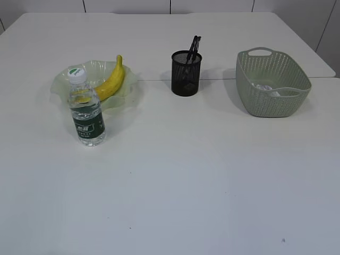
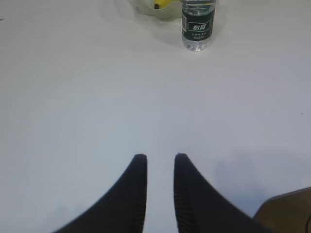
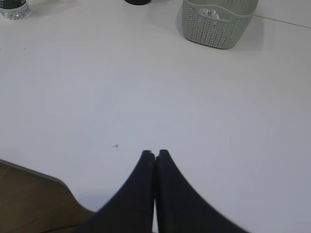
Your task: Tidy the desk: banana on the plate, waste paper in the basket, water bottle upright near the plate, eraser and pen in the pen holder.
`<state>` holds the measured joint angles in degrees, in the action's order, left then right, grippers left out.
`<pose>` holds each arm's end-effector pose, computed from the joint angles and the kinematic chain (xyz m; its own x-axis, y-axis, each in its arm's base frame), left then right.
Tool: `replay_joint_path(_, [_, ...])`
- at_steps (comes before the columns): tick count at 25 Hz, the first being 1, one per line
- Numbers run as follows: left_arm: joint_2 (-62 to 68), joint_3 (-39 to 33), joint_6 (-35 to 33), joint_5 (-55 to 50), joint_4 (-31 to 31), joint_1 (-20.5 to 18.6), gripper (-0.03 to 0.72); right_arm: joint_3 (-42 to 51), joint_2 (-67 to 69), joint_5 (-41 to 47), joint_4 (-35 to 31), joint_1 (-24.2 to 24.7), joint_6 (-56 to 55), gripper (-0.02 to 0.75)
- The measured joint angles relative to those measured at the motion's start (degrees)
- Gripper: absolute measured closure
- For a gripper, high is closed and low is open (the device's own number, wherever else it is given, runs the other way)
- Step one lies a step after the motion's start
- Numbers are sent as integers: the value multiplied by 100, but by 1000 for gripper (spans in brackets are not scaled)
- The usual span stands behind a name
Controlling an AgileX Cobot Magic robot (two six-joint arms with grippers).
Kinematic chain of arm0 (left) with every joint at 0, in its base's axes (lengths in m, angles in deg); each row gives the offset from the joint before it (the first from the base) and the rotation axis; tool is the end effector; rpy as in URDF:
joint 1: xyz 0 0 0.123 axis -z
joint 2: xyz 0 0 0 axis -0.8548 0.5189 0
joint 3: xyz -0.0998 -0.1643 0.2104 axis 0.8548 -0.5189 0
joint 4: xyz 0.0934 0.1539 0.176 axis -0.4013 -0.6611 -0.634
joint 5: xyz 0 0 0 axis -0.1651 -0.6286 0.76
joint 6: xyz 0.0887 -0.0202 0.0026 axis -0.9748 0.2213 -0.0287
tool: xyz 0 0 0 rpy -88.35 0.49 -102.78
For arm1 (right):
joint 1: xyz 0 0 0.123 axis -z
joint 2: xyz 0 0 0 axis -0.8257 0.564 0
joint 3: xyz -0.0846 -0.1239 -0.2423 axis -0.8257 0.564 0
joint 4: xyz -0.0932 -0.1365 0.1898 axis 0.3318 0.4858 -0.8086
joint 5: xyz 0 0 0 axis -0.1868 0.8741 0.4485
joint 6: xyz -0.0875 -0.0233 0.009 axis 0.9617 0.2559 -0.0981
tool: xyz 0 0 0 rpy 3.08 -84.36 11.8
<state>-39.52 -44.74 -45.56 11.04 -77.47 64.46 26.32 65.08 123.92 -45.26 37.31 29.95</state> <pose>-0.0080 -0.0018 0.2769 -0.4792 0.1306 -0.8680 0.1649 0.9847 0.0571 -0.0086 -0.0096 0.2711 -0.4593 -0.2495 -0.8525 -0.3009 0.9467 -0.1150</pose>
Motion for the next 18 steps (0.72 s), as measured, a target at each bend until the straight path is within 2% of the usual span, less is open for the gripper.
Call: replay_joint_path(18, [0,0,0,0,0,0,566,0,0,0,0,0,0,748])
